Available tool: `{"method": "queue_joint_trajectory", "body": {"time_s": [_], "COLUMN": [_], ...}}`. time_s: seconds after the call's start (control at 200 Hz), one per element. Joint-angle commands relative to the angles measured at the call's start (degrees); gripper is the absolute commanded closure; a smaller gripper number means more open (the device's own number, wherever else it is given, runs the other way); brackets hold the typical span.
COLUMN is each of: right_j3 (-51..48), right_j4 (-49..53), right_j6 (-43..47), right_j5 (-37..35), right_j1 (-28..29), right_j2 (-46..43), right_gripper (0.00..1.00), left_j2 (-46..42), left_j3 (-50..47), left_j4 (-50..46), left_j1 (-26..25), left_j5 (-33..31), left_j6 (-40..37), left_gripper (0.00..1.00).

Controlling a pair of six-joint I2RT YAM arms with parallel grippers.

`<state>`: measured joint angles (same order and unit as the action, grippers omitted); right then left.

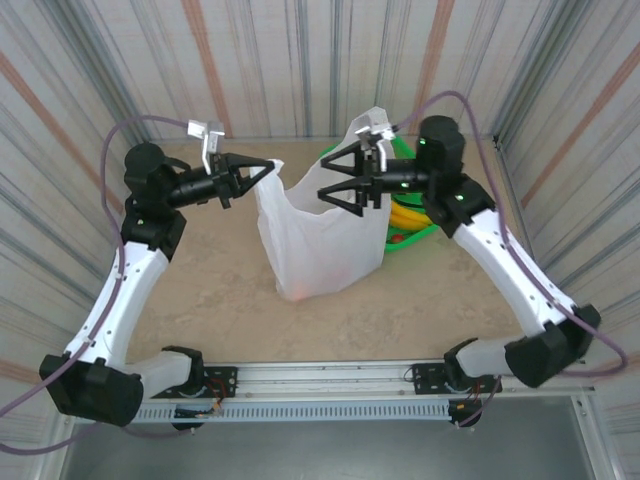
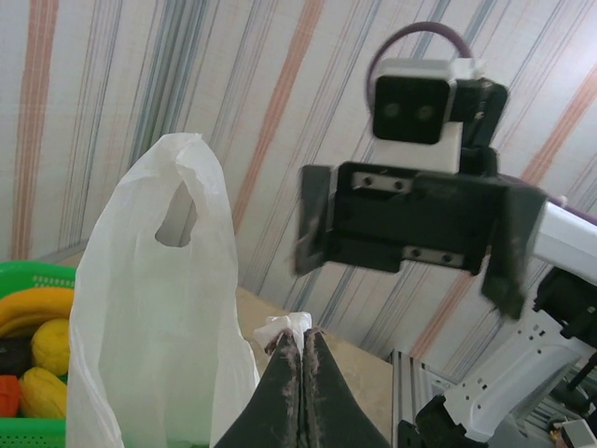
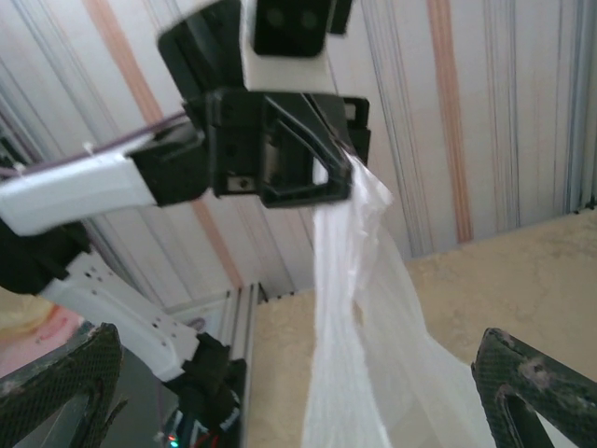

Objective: Place the fake fruits into the plastic bag and tie a complex knot

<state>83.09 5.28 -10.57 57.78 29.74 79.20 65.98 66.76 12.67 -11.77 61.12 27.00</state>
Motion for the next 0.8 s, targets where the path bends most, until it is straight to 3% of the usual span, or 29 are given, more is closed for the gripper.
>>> {"method": "queue_joint_trajectory", "body": {"time_s": [0.0,0.145,0.245,0.476,0.611,0.641,0.711,0.766,0.796], "right_j3": [3.9,5.8,6.3,7.4,7.5,7.4,7.2,6.9,6.8], "right_j4": [-1.7,-4.7,-7.6,-12.9,-14.3,-14.4,-14.4,-14.4,-14.2], "right_j6": [7.2,6.8,5.6,1.2,0.0,-0.2,-0.6,-0.8,-0.8], "right_j5": [-1.0,-0.8,0.0,0.8,0.9,0.8,0.0,-0.6,-1.1], "right_j1": [2.4,5.1,6.5,8.2,8.9,9.0,9.2,9.2,9.2], "right_j2": [3.8,8.8,11.3,15.2,15.7,15.7,15.5,15.1,14.9], "right_gripper": [0.01,0.0,0.07,0.37,0.66,0.76,1.0,1.0,1.0], "left_j2": [0.2,1.2,2.1,3.1,3.3,3.4,3.2,2.6,2.1], "left_j3": [1.8,2.1,2.5,3.2,3.3,3.4,3.3,2.9,2.5], "left_j4": [5.3,7.1,7.5,8.6,8.6,8.6,8.1,7.4,6.8], "left_j1": [-0.6,-0.9,-1.5,-2.4,-2.5,-2.5,-2.4,-1.8,-1.3], "left_j5": [3.1,4.4,5.0,5.5,5.2,5.2,4.2,3.1,2.2], "left_j6": [0.9,0.9,0.8,0.8,0.9,0.9,0.9,0.7,0.6], "left_gripper": [1.0,1.0,1.0,1.0,0.98,0.95,0.77,0.55,0.49]}}
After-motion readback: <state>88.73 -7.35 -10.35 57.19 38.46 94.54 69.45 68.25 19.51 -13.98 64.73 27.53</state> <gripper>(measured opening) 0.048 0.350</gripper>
